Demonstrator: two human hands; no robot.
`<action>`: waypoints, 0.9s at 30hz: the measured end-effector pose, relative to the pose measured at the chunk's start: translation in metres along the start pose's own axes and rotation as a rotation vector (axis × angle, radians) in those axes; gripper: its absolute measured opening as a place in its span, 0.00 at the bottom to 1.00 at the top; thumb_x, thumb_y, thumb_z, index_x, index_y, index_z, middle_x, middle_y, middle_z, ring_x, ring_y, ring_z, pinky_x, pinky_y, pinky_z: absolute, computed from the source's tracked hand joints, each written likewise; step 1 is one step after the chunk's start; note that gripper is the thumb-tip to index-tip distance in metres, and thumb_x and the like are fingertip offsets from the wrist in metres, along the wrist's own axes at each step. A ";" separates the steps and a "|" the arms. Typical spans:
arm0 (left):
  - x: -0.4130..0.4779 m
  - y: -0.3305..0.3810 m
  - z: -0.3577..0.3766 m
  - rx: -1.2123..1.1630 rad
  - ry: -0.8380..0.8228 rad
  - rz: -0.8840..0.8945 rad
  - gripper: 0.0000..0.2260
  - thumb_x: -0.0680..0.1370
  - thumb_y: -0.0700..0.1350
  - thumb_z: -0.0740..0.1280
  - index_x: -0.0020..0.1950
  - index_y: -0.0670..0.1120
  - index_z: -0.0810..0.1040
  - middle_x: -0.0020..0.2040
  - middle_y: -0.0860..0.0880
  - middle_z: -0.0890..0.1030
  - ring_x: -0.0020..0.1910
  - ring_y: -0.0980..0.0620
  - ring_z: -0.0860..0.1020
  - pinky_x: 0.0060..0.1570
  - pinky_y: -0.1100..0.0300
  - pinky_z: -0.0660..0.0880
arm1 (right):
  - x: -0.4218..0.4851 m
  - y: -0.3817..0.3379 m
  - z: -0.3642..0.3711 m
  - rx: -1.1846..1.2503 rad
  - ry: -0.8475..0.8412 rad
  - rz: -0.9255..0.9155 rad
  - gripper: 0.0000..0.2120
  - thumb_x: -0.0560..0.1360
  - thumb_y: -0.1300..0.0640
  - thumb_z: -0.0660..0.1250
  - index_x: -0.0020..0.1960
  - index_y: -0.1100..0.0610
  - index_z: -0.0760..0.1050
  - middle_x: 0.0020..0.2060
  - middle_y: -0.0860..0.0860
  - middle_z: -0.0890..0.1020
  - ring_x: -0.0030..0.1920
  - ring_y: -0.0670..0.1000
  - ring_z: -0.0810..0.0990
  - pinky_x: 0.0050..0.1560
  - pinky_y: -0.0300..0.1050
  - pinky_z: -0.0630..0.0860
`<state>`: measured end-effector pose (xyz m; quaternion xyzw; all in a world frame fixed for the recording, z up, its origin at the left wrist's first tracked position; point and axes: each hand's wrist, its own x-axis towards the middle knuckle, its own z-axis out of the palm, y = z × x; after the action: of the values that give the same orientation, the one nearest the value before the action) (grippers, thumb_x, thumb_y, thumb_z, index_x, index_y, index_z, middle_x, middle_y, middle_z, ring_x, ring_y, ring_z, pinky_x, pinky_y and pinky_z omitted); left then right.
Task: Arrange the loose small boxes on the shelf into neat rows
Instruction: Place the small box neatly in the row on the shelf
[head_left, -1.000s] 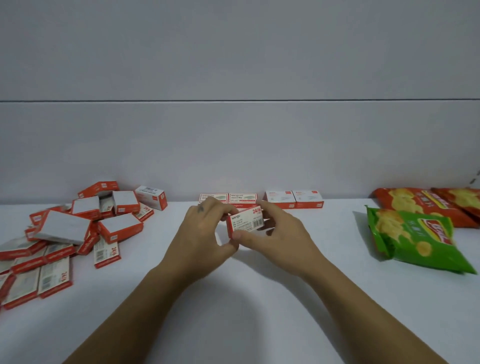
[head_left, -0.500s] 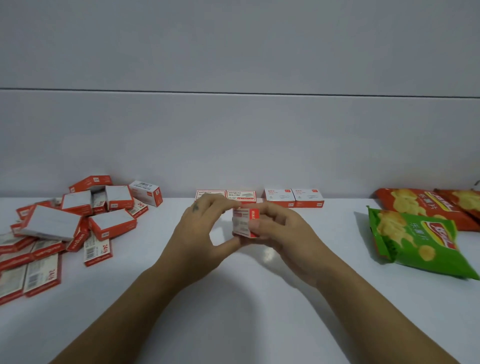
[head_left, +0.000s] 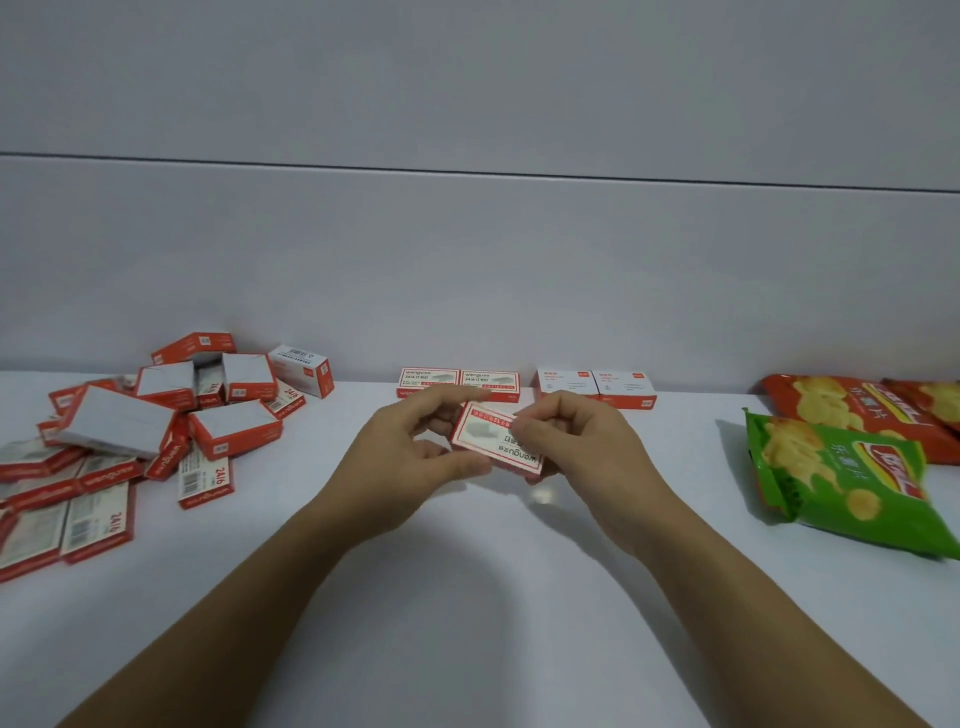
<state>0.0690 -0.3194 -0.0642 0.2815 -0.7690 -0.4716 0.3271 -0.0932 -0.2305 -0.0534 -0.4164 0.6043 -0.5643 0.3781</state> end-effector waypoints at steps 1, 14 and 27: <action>0.000 0.002 0.000 -0.101 0.002 -0.013 0.23 0.70 0.36 0.73 0.60 0.54 0.76 0.48 0.51 0.83 0.47 0.53 0.81 0.46 0.59 0.80 | 0.000 0.000 -0.002 0.033 -0.054 0.025 0.05 0.74 0.65 0.69 0.49 0.64 0.77 0.36 0.57 0.84 0.36 0.53 0.80 0.35 0.43 0.77; -0.001 0.006 0.006 -0.274 0.065 -0.188 0.10 0.74 0.38 0.70 0.54 0.44 0.76 0.45 0.44 0.83 0.42 0.47 0.83 0.42 0.55 0.81 | 0.000 0.002 0.001 0.363 -0.048 0.186 0.16 0.73 0.68 0.67 0.60 0.66 0.71 0.48 0.59 0.85 0.47 0.57 0.84 0.51 0.50 0.80; 0.004 0.001 -0.004 -0.153 0.188 -0.319 0.05 0.77 0.40 0.68 0.51 0.47 0.79 0.42 0.52 0.84 0.38 0.52 0.84 0.37 0.61 0.80 | 0.001 0.022 0.011 -0.679 0.020 -0.382 0.24 0.69 0.58 0.76 0.64 0.48 0.76 0.56 0.44 0.74 0.53 0.43 0.76 0.54 0.34 0.75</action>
<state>0.0700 -0.3241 -0.0607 0.4168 -0.6427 -0.5461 0.3389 -0.0851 -0.2356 -0.0757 -0.6174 0.6719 -0.3965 0.1009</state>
